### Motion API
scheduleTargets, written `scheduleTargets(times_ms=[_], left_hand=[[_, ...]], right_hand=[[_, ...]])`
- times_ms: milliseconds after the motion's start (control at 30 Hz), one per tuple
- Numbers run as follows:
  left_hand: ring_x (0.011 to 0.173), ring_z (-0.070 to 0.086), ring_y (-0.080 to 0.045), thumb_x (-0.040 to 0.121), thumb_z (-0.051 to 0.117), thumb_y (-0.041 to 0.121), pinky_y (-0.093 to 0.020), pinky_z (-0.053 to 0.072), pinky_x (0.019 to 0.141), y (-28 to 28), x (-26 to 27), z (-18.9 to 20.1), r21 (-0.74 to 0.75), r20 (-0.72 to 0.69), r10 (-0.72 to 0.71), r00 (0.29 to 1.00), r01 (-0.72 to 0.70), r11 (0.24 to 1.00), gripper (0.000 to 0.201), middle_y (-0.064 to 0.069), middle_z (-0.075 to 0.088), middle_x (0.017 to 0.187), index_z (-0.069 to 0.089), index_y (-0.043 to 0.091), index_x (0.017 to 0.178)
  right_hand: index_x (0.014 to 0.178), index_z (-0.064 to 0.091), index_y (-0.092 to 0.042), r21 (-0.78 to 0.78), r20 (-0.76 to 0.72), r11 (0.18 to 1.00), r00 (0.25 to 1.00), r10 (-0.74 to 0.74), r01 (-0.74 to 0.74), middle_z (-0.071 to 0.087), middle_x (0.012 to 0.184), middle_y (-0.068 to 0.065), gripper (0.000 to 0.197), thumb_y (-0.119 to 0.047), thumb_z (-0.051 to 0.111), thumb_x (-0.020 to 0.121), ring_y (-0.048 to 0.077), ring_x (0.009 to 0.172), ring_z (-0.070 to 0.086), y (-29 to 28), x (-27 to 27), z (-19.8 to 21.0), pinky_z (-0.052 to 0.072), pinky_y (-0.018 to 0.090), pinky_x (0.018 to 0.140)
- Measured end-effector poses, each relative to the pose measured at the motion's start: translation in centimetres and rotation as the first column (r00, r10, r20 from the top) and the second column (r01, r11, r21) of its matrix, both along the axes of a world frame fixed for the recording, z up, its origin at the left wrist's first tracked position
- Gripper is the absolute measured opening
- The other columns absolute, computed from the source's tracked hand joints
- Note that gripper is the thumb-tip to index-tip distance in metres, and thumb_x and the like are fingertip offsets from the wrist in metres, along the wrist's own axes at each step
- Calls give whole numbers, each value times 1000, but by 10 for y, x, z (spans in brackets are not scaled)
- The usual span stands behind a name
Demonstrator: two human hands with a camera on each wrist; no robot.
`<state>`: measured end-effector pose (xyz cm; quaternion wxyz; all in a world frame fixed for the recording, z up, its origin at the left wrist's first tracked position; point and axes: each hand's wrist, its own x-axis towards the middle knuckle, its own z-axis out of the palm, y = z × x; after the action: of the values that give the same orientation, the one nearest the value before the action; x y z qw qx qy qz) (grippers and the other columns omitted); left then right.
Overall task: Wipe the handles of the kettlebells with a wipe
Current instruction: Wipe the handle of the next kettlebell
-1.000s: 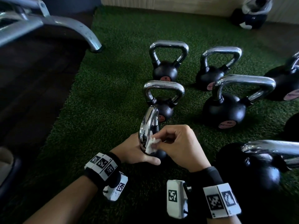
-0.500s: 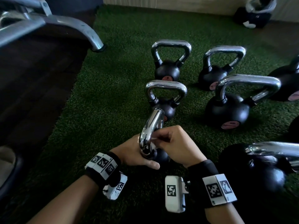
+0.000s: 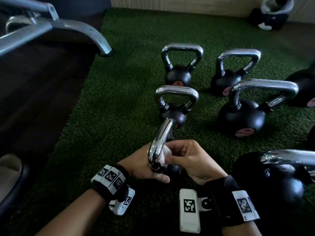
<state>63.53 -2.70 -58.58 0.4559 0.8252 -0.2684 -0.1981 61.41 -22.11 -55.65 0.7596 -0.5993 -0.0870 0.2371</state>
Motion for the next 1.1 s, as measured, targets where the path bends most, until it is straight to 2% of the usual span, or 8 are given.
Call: scheduleTargets(times_ms=[133, 233, 367, 500, 600, 733, 900, 1100], left_hand=[[121, 64, -11, 63, 98, 20, -38, 52, 107, -1, -3, -1, -90, 11, 39, 999, -38, 995, 79, 18, 65, 126, 60, 34, 130], [132, 57, -10, 64, 97, 30, -39, 47, 114, -1, -1, -6, -68, -12, 70, 997, -71, 995, 87, 11, 62, 137, 55, 30, 141], [133, 47, 9, 68, 98, 30, -14, 36, 114, 2, -1, -10, 42, -9, 84, 996, -83, 996, 82, 14, 58, 140, 57, 26, 140], [113, 49, 30, 68, 96, 11, 2, 33, 98, 7, -5, -17, -19, -105, 157, 982, -160, 987, 73, 27, 59, 120, 56, 35, 124], [108, 55, 27, 67, 98, 14, -1, 38, 97, 10, -6, -22, -45, -172, 217, 961, -228, 973, 75, 25, 64, 114, 58, 24, 129], [119, 52, 21, 65, 99, 22, -7, 38, 107, 9, -6, -20, -21, -163, 181, 970, -187, 982, 80, 21, 62, 125, 57, 20, 133], [107, 55, 26, 65, 100, 21, -5, 43, 102, 11, -11, -23, 32, -162, 209, 964, -207, 978, 72, 24, 63, 117, 57, 36, 120], [120, 62, 4, 63, 101, 21, -24, 49, 106, 12, -11, -21, -12, -173, 177, 969, -181, 983, 85, 13, 67, 126, 55, 22, 134]], right_hand=[[114, 71, 7, 232, -244, 964, 967, -75, 134, 75, 98, 25, 36, -2, 77, 79, 27, 77, 76, 5, 3, -3, 65, 34, 74], [113, 70, 8, 262, -296, 936, 943, -152, 233, 74, 100, 25, 48, -6, 82, 69, 27, 78, 76, 8, 7, 0, 65, 33, 73], [98, 63, 1, 204, -208, 953, 961, -181, 224, 75, 85, 20, 38, 1, 82, 65, 25, 68, 74, 12, 7, 7, 64, 32, 64], [91, 63, -5, 35, -8, 938, 938, -346, 346, 73, 84, 22, 36, 18, 81, 70, 30, 73, 70, 19, 17, 11, 63, 38, 69], [83, 63, -12, -90, 158, 892, 891, -426, 443, 74, 79, 12, 41, 16, 87, 64, 22, 74, 69, 22, 22, 11, 60, 36, 71], [76, 62, -18, -217, 274, 912, 918, -286, 349, 76, 81, 13, 40, -3, 95, 57, 23, 73, 71, 23, 21, 17, 61, 45, 72], [79, 66, -18, -310, 457, 750, 783, -421, 584, 75, 76, 2, 32, 3, 85, 67, 14, 72, 72, 25, 30, 16, 58, 29, 70], [63, 59, -19, -398, 537, 683, 759, -369, 613, 70, 65, -3, 32, -1, 86, 64, 8, 60, 65, 23, 21, 18, 52, 22, 59]])
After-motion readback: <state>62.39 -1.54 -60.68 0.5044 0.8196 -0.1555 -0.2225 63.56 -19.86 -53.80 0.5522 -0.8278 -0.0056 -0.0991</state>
